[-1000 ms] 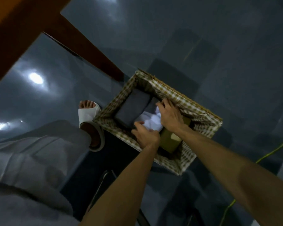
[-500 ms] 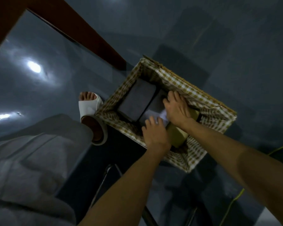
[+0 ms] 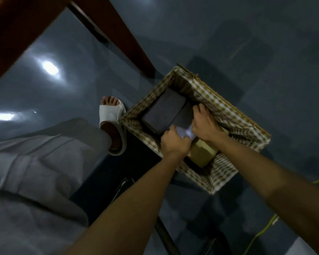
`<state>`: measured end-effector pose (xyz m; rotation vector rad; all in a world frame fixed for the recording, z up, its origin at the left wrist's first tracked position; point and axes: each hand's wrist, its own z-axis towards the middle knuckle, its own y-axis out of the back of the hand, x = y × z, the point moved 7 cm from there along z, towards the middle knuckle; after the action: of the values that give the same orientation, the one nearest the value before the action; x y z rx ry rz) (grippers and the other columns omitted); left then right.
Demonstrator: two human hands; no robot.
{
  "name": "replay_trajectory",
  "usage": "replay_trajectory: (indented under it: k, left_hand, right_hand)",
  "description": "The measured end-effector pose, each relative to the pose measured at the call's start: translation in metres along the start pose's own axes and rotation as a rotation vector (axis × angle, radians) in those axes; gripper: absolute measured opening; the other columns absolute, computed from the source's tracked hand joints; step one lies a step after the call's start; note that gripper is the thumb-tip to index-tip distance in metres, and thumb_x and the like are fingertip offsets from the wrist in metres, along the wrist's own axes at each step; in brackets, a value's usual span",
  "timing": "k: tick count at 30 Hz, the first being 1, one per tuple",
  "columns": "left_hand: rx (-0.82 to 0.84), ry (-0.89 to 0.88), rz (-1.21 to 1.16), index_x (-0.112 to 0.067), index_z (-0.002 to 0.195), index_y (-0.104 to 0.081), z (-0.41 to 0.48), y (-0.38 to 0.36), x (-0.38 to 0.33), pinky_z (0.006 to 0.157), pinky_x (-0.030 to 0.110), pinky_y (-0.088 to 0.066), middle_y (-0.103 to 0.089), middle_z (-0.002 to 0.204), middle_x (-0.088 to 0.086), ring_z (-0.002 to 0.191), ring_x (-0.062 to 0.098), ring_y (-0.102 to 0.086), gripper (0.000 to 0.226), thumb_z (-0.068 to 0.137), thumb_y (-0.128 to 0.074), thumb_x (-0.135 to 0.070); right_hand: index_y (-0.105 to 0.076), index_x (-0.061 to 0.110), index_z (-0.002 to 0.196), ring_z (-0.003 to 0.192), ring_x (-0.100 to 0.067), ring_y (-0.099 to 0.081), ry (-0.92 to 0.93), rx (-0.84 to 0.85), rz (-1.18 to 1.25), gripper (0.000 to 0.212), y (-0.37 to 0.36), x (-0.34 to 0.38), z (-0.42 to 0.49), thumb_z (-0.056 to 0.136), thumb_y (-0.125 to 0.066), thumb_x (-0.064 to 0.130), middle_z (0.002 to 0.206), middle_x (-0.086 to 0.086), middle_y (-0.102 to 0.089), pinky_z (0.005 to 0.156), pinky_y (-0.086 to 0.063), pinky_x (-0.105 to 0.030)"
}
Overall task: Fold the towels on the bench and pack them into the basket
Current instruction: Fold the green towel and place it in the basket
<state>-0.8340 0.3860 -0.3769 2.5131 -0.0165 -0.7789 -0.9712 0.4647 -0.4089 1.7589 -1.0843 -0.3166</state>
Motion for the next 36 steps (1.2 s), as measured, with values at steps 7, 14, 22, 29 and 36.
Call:
replay_trajectory:
  k: [7,14,22,29,36]
  left_hand:
    - [-0.144,-0.258,0.201,-0.018,0.134,-0.049,-0.022,0.078,-0.017,0.092,0.048,-0.051,-0.056,0.129,0.014,0.115,0.036,-0.056,0.047,0.093,-0.059,-0.039]
    - [-0.318,-0.439,0.309,-0.021,0.133,-0.053,-0.050,0.191,-0.024,0.093,0.045,-0.050,-0.057,0.126,0.012,0.113,0.034,-0.057,0.047,0.091,-0.062,-0.041]
    - [-0.604,-0.644,0.272,-0.023,0.137,-0.054,-0.099,0.324,-0.069,0.100,0.043,-0.047,-0.055,0.129,0.004,0.121,0.025,-0.048,0.050,0.092,-0.064,-0.042]
    - [-0.858,-0.696,0.339,-0.022,0.135,-0.056,-0.153,0.431,-0.062,0.095,0.038,-0.045,-0.057,0.126,0.003,0.117,0.023,-0.049,0.051,0.090,-0.064,-0.042]
    - [-0.942,-0.607,0.320,-0.024,0.137,-0.056,-0.193,0.523,0.000,0.103,0.045,-0.045,-0.057,0.135,0.004,0.126,0.026,-0.048,0.050,0.090,-0.064,-0.040]
  right_hand:
    - [-0.045,0.012,0.140,0.116,-0.030,-0.053,0.136,-0.071,0.122,0.049,0.046,0.032,-0.016,0.096,-0.062,0.026,0.137,-0.009,-0.044,0.090,-0.052,-0.047]
    - [-0.050,0.015,0.132,0.112,-0.028,-0.054,0.244,-0.189,0.198,0.050,0.120,0.111,-0.020,0.087,-0.063,0.034,0.128,-0.008,-0.052,0.093,-0.049,-0.040]
    - [-0.056,0.014,0.128,0.112,-0.025,-0.055,0.370,-0.359,0.266,0.039,0.227,0.219,-0.022,0.092,-0.070,0.024,0.126,-0.007,-0.054,0.092,-0.049,-0.041]
    - [-0.057,0.014,0.124,0.110,-0.025,-0.056,0.544,-0.441,0.220,0.039,0.286,0.337,-0.041,0.088,-0.070,0.025,0.119,-0.008,-0.057,0.092,-0.050,-0.040]
    - [-0.059,0.020,0.125,0.114,-0.023,-0.054,0.708,-0.487,0.171,0.040,0.293,0.459,-0.061,0.090,-0.060,0.040,0.121,-0.005,-0.060,0.096,-0.049,-0.041]
